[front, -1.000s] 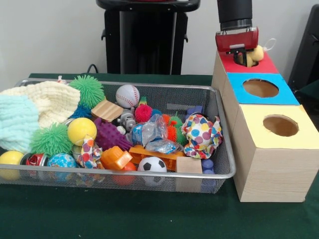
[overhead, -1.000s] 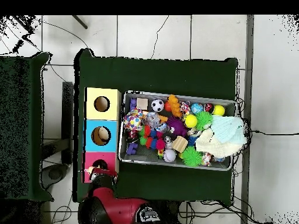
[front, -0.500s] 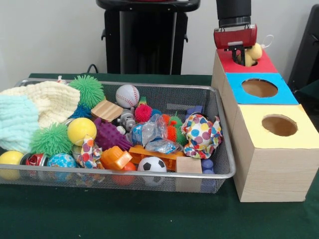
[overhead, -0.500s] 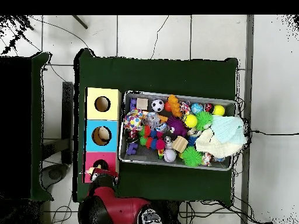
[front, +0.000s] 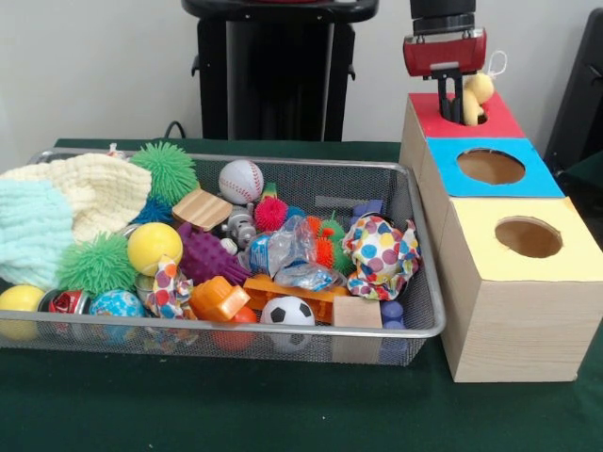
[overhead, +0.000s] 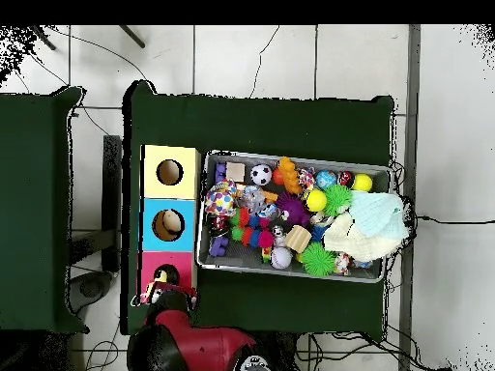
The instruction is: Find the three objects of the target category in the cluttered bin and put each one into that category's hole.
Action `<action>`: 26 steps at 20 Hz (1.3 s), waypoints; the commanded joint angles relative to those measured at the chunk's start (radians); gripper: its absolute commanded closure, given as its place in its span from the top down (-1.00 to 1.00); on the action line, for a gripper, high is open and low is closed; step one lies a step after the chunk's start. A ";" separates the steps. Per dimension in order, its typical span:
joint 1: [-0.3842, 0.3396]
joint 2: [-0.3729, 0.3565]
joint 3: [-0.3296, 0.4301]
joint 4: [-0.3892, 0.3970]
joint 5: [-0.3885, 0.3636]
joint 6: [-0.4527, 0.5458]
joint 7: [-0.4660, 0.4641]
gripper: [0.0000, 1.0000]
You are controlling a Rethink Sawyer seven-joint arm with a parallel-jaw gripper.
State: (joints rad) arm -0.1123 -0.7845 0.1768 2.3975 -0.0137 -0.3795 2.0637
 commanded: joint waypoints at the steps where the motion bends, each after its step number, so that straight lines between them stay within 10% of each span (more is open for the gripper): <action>1: -0.064 -0.130 -0.013 -0.004 0.043 0.174 0.152 -1.00; 26: -0.059 -0.007 -0.072 -0.076 -0.020 0.101 0.100 -1.00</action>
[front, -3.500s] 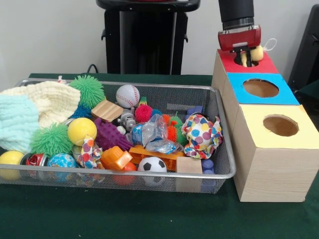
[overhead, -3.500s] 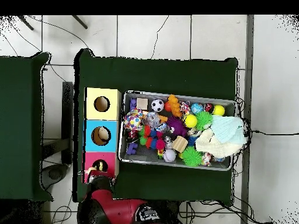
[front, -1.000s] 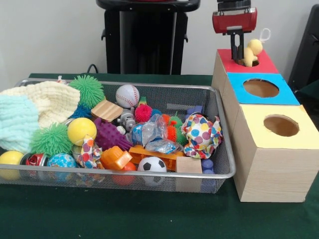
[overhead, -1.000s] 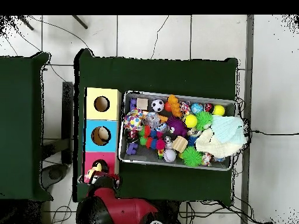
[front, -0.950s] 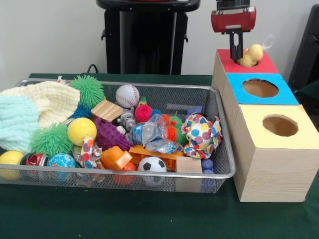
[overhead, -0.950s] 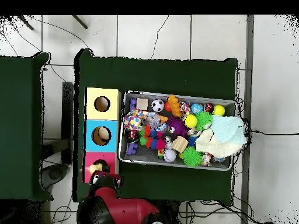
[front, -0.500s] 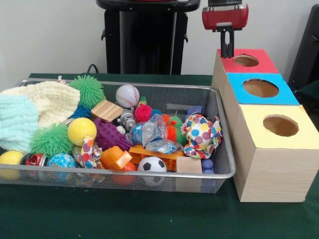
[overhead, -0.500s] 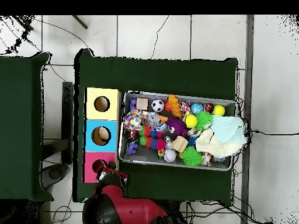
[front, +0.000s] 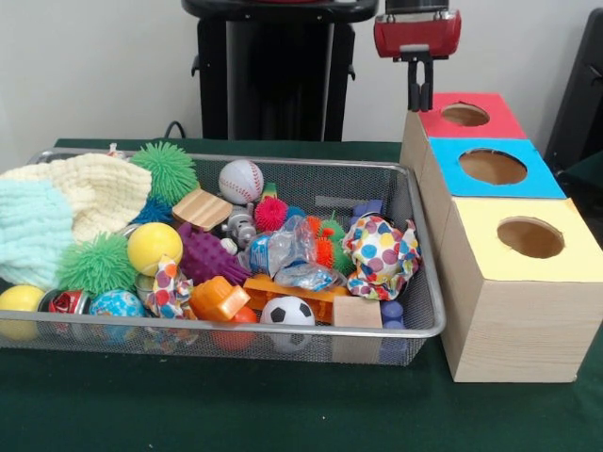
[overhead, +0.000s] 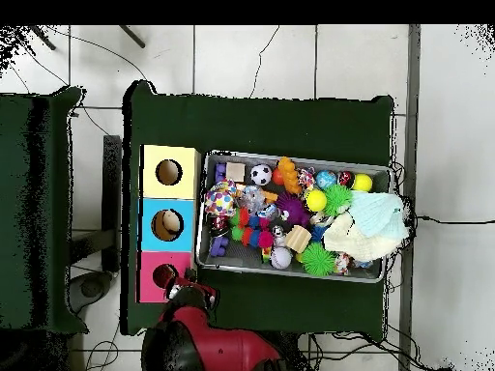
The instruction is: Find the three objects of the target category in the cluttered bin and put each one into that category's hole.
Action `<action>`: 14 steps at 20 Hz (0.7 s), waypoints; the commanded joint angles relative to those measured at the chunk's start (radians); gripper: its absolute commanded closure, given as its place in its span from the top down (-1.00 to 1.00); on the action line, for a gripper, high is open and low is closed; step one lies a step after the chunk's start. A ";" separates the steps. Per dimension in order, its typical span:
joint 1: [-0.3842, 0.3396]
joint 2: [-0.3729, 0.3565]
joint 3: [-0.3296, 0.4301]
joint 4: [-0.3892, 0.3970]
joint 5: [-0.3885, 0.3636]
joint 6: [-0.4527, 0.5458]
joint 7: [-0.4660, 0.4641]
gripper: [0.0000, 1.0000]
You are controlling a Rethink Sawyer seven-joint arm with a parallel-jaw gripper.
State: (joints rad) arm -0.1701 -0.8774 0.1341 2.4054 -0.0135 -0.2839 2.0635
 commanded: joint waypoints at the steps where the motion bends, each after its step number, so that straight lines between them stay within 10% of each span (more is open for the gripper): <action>1: 0.008 0.084 -0.042 -0.090 -0.019 0.013 0.088 -1.00; 14: -0.061 0.027 -0.010 -0.095 -0.045 0.102 0.076 -1.00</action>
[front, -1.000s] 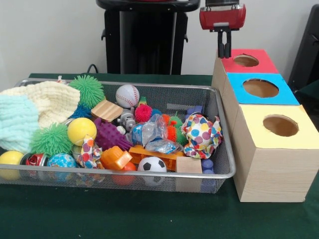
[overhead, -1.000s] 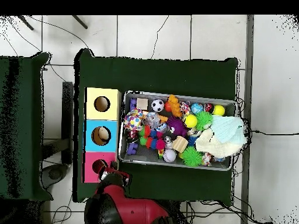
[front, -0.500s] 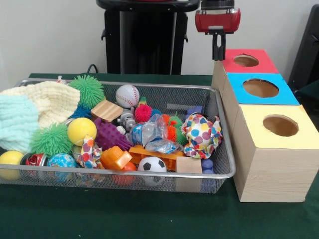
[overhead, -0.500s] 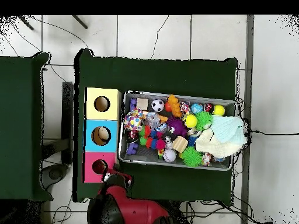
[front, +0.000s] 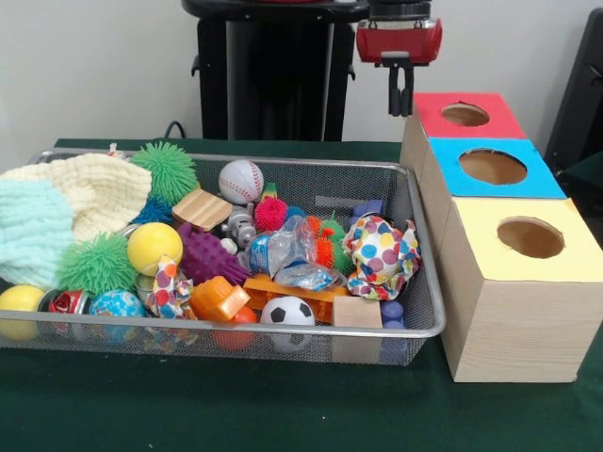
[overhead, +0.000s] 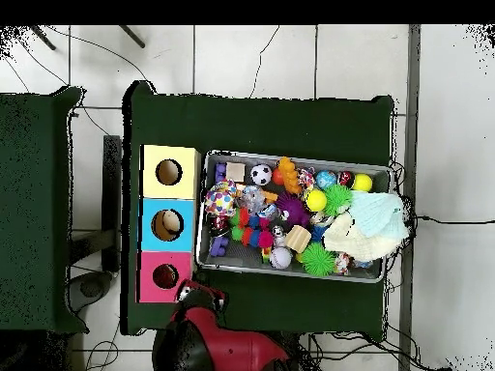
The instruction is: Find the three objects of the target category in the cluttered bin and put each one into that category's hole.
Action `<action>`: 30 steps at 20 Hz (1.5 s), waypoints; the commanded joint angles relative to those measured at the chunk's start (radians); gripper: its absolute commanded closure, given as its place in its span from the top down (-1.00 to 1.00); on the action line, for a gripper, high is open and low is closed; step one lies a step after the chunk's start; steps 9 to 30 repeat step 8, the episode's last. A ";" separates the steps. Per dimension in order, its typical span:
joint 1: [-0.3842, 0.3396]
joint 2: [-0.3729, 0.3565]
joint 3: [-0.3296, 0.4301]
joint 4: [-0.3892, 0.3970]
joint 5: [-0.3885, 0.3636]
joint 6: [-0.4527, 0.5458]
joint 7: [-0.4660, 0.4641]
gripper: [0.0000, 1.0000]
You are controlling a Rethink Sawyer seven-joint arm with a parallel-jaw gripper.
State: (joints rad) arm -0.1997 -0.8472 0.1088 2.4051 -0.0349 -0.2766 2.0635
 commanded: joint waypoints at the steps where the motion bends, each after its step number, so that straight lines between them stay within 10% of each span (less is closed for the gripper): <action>1: -0.024 -0.001 -0.003 -0.092 -0.018 0.103 0.071 -1.00; 7: -0.066 -0.020 0.015 -0.129 -0.078 0.268 -0.040 -1.00; 30: -0.068 -0.025 0.015 -0.137 -0.107 0.253 -0.056 -1.00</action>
